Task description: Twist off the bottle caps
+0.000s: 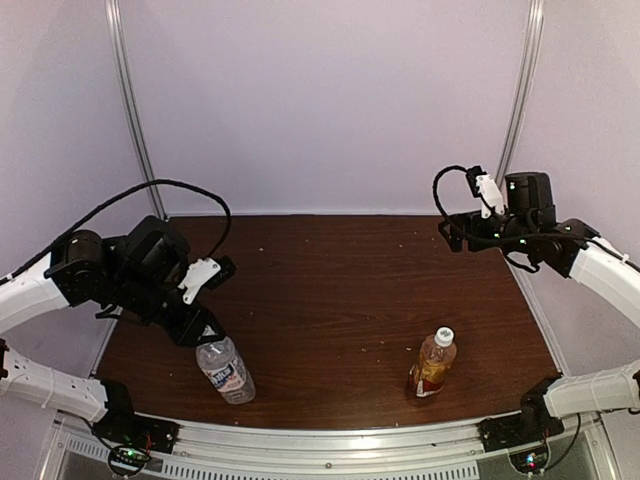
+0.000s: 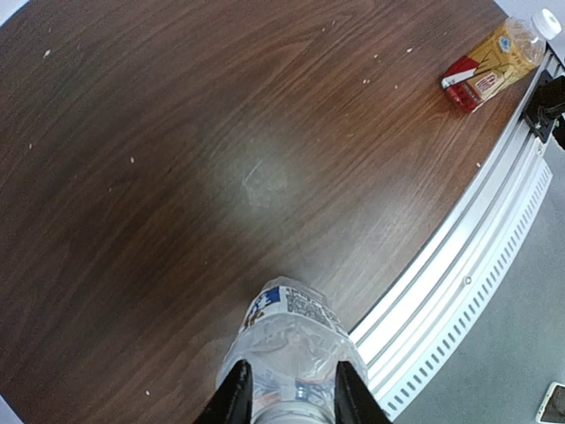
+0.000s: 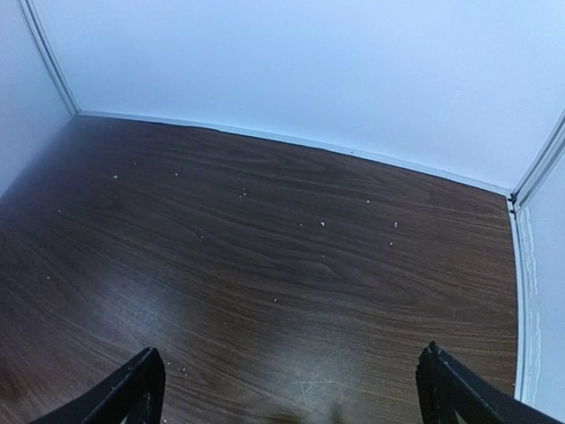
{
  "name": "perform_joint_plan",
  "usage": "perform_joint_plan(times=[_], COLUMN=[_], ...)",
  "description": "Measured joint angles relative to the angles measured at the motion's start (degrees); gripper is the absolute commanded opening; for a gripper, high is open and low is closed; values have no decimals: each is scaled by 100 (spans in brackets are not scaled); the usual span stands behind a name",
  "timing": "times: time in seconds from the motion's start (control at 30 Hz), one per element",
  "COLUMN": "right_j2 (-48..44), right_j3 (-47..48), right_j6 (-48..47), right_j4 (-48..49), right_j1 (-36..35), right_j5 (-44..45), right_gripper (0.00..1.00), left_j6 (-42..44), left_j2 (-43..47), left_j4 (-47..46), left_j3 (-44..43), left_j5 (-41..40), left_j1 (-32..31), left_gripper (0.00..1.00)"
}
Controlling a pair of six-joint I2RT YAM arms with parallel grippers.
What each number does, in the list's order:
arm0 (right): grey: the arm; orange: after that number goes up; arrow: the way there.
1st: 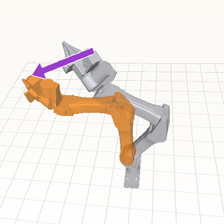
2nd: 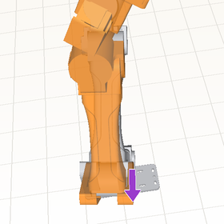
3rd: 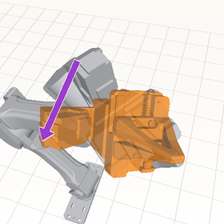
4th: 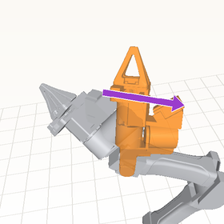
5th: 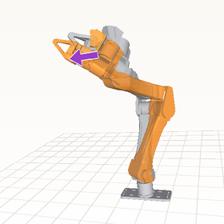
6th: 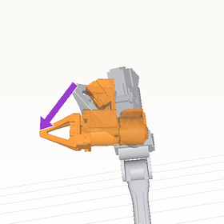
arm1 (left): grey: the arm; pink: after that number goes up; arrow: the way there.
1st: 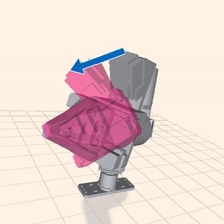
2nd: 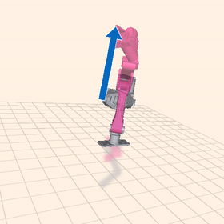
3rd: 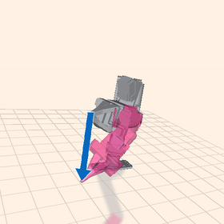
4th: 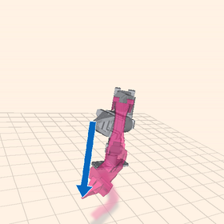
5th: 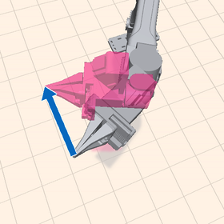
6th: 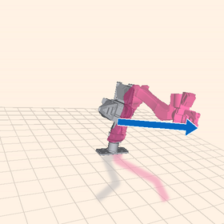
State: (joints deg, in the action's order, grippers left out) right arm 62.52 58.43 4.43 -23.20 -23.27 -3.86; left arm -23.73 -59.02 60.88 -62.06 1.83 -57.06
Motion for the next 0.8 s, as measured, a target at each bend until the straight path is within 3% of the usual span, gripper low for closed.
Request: perform_joint_plan(times=[0.23, 0.47, 0.8], right_j2=[48, 374, 678], right_j3=[444, 898, 896], right_j6=[-42, -199, -1067], right_j4=[-83, -94, -103], right_j1=[-275, -573, -1421], right_j5=[-389, -1311, -2485], right_gripper=[100, 100, 100], left_j6=[533, 940, 1040], left_j2=[-640, -1628, -2065], left_j4=[-1082, -2074, -2682], left_j3=[-372, -1095, -1851], left_j5=[-15, 74, 1099], left_j1=[0, 160, 820], left_gripper=[0, 0, 0])
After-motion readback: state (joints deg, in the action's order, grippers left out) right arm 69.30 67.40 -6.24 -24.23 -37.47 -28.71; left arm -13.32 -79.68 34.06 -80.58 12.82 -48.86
